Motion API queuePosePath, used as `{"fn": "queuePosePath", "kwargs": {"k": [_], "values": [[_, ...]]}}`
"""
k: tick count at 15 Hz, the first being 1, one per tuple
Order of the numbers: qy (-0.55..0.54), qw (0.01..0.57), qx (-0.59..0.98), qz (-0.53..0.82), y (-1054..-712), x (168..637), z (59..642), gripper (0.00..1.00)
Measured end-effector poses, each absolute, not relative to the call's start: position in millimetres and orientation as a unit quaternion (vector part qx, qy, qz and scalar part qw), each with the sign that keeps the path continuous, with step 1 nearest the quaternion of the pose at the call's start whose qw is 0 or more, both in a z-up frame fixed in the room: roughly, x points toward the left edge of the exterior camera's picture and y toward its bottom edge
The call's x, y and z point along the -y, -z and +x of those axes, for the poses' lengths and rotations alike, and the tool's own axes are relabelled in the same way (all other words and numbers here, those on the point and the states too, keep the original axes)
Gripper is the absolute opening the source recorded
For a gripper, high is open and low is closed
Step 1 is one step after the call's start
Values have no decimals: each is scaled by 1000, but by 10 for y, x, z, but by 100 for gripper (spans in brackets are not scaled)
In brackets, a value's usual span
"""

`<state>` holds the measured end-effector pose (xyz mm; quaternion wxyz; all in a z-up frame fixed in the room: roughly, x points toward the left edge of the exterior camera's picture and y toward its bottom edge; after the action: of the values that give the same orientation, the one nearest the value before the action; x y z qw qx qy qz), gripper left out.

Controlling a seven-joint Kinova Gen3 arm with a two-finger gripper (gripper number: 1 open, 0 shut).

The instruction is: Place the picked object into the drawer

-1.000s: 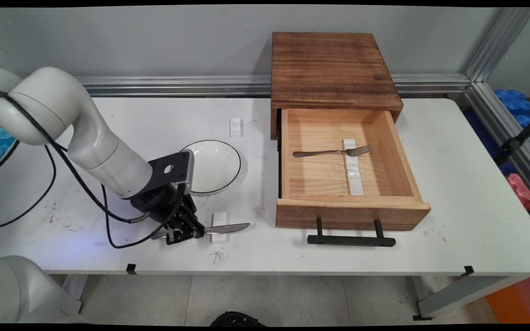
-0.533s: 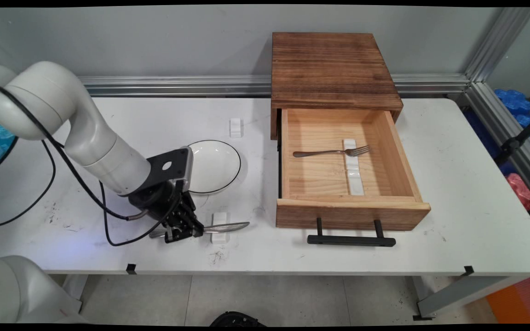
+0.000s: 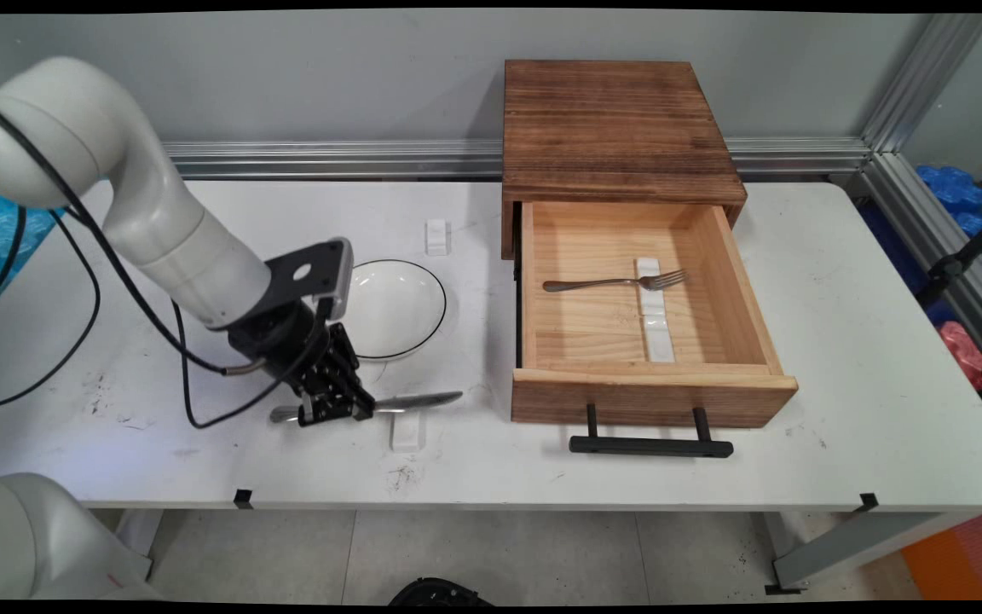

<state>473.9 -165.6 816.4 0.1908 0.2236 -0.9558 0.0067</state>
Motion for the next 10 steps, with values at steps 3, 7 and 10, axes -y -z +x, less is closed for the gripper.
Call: {"fn": "queuePosePath", "kwargs": {"k": [3, 7, 10], "values": [[0, 196, 955, 222, -8340, 1739, 4736, 0], [8, 202, 955, 219, -8532, 1861, 4702, 0], [13, 208, 954, 216, -8669, 1991, 4655, 0]]}}
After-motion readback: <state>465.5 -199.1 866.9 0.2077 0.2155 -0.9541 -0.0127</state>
